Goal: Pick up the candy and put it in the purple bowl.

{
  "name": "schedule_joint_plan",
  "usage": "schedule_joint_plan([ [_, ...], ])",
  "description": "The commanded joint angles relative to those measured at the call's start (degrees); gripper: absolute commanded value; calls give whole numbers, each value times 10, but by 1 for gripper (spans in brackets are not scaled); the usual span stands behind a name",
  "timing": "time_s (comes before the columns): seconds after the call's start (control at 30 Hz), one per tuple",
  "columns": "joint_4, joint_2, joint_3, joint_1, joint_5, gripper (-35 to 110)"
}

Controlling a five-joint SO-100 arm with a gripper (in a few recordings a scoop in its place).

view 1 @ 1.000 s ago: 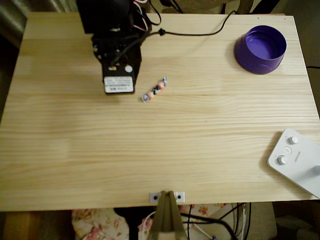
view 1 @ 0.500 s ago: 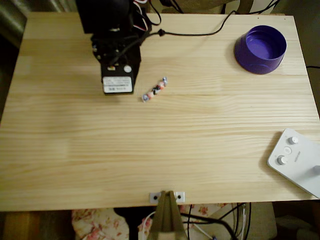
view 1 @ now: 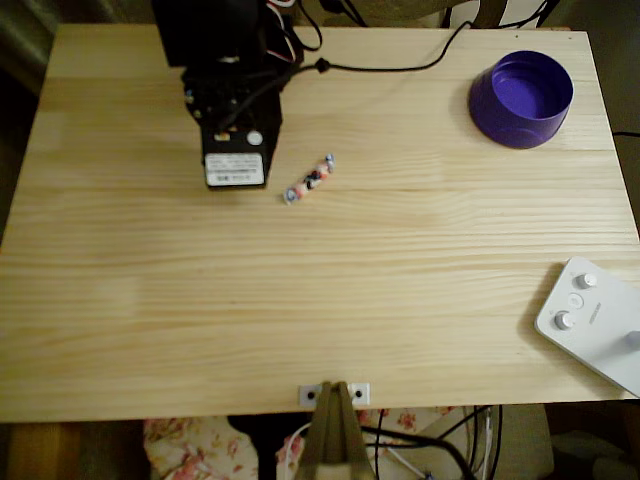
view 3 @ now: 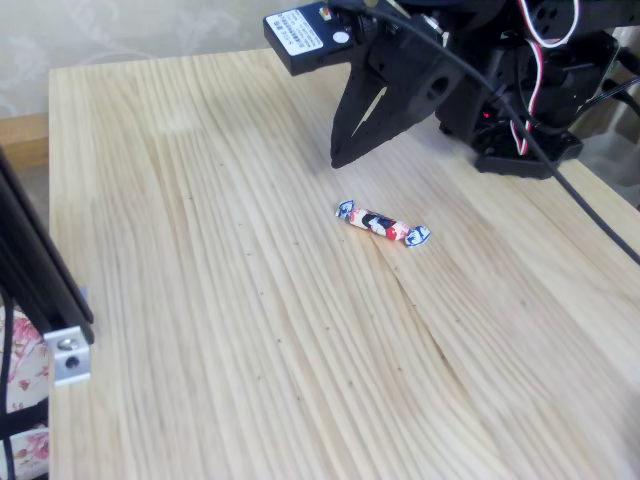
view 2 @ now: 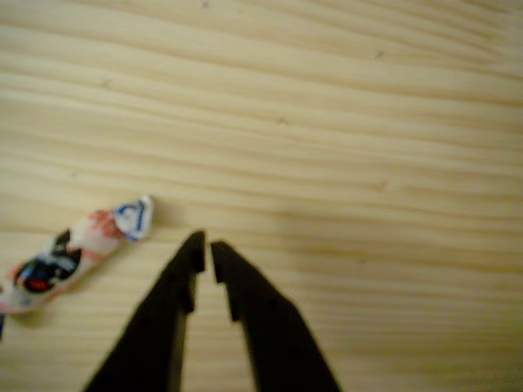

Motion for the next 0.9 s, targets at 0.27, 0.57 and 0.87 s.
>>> schedule_joint_plan([
  [0.27,4,8,-8,3,1,-1],
  [0.57,4,8,-8,4,6,-1],
  [0.87,-19,8,-5,4,-10,-1],
])
